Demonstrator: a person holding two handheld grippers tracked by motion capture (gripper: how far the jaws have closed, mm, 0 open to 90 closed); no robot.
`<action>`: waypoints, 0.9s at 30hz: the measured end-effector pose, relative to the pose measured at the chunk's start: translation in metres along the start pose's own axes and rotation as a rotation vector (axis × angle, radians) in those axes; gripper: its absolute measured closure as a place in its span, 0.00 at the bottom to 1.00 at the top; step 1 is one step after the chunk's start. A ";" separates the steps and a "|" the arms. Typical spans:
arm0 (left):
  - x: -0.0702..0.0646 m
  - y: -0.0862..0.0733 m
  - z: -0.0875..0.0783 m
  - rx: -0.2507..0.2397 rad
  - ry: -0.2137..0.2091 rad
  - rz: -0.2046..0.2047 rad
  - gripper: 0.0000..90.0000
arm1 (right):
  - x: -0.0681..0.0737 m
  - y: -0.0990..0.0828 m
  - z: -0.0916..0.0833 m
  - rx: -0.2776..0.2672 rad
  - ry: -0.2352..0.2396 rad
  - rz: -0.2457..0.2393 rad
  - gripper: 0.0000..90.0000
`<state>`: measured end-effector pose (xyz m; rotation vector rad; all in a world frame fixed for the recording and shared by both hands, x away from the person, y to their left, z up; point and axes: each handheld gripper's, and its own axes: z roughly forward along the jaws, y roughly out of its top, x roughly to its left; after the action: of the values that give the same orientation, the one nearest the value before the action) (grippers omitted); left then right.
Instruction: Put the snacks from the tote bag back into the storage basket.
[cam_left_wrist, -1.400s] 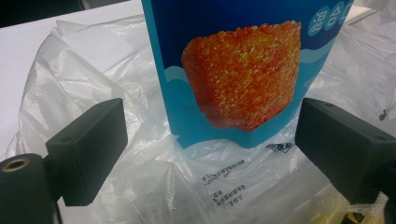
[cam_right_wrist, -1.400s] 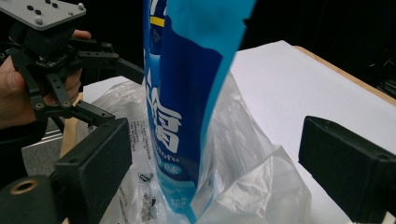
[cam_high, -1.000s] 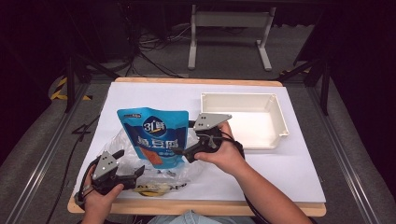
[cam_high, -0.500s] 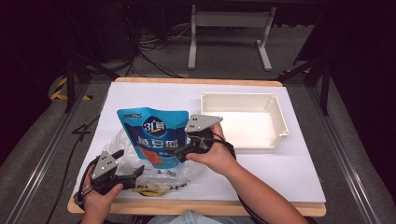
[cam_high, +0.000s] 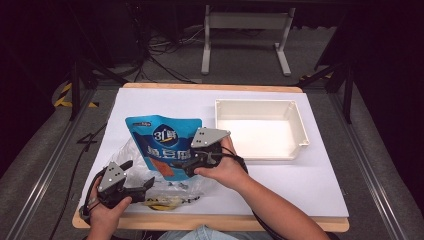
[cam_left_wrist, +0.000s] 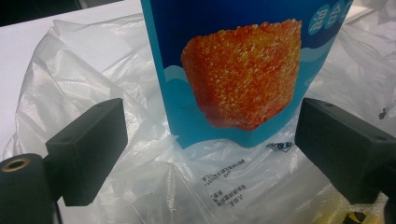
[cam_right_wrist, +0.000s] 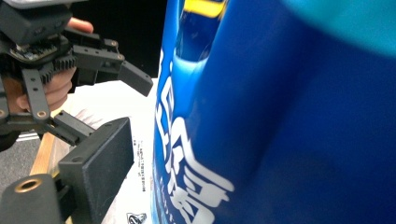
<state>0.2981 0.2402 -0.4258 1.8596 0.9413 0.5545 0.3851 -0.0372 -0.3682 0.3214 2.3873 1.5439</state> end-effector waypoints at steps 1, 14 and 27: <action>0.000 0.000 0.000 0.000 0.000 0.000 0.11 | 0.000 0.000 0.000 0.000 0.000 0.000 0.12; 0.001 0.000 0.000 0.001 -0.003 0.000 0.11 | 0.002 -0.008 0.010 0.041 0.008 -0.012 0.26; 0.001 0.000 0.000 -0.001 -0.003 -0.004 0.11 | 0.002 -0.007 0.009 0.095 0.035 -0.043 0.58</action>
<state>0.2981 0.2411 -0.4260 1.8563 0.9428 0.5495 0.3864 -0.0318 -0.3787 0.2627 2.4823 1.4320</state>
